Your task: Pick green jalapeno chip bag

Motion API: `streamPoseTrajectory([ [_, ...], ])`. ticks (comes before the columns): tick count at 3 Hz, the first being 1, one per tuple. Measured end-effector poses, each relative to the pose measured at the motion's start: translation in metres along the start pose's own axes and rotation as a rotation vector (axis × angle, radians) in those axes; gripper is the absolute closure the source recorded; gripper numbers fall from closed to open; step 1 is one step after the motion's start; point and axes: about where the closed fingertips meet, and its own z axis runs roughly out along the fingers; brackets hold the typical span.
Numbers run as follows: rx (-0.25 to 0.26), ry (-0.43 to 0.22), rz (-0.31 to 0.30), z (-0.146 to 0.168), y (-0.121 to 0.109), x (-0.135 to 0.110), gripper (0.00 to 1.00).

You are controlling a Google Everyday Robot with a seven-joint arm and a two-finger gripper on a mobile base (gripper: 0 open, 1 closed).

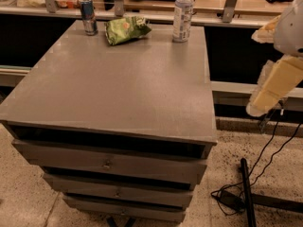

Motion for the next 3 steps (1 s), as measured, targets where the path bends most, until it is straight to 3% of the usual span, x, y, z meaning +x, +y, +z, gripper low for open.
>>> streamPoseTrajectory([
  [1, 0.013, -0.2, 0.131, 0.019, -0.017, -0.008, 0.0],
  [2, 0.02, -0.434, 0.207, 0.043, -0.032, -0.037, 0.0],
  [3, 0.028, -0.672, 0.27, 0.055, -0.045, -0.089, 0.0],
])
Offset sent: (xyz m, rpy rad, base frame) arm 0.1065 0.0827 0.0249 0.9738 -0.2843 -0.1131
